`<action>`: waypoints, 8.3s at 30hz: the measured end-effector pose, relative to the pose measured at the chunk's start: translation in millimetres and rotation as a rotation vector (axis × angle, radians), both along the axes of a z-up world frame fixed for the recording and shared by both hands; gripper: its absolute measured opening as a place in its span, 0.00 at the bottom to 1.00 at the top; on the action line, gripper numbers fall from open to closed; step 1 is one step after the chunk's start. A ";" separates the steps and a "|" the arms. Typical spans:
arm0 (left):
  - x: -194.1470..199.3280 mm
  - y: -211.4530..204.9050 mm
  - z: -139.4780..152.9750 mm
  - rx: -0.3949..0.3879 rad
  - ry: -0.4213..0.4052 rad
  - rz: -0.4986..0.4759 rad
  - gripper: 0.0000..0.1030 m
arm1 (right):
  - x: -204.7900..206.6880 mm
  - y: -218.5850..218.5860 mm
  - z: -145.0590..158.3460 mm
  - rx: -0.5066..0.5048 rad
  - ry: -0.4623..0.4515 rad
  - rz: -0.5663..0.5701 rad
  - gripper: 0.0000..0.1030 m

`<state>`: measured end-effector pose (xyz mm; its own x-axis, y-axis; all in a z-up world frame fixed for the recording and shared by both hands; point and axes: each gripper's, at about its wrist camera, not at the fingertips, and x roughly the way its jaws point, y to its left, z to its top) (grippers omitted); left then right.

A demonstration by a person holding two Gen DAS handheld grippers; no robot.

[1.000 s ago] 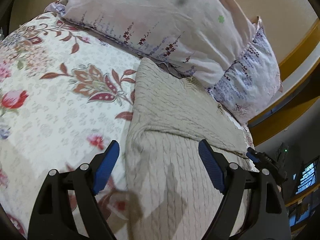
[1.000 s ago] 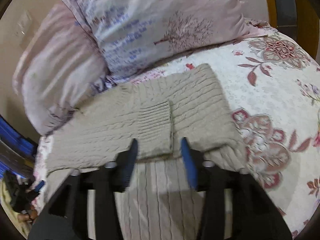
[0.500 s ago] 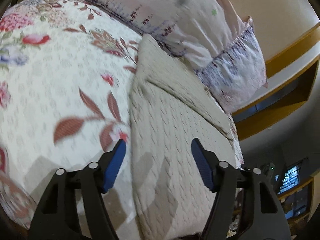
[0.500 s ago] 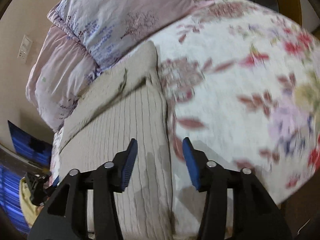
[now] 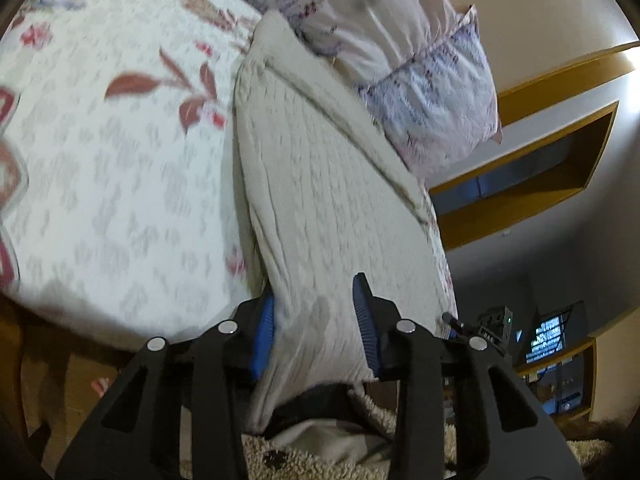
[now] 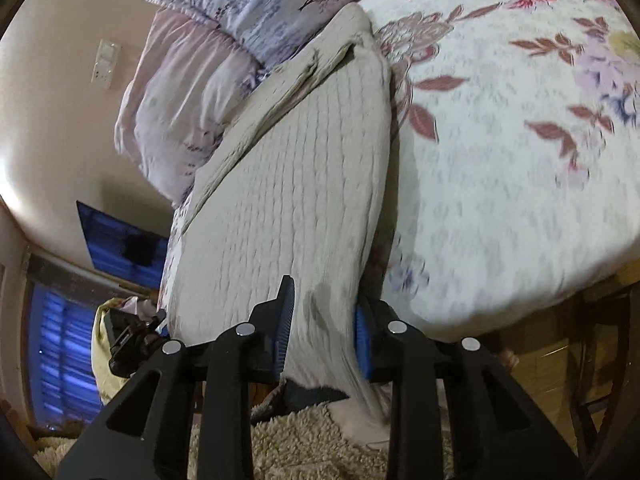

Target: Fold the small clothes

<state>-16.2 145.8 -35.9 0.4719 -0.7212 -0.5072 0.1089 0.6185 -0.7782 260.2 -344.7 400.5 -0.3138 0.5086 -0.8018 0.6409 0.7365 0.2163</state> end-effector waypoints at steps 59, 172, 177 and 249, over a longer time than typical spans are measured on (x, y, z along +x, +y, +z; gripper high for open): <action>232.0 -22.6 137.7 0.379 -0.318 0.232 0.06 | 203.7 43.0 -108.0 -0.502 -0.521 0.510 0.08; 217.2 -4.4 49.8 0.476 -0.078 0.108 0.26 | 128.4 -5.4 -137.1 -0.495 -0.079 0.425 0.20; 206.0 -15.4 76.7 0.529 -0.225 0.171 0.45 | 149.3 23.4 -131.9 -0.462 -0.202 0.516 0.20; 256.0 -42.1 105.2 -0.050 -0.149 0.091 0.14 | 141.8 172.9 -234.6 -0.188 -0.209 0.797 0.60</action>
<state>239.8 103.7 69.3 0.6039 -0.6942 -0.3917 0.1704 0.5925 -0.7874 402.0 -171.7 165.9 -0.3579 0.0503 -0.9324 -0.1256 0.9869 0.1014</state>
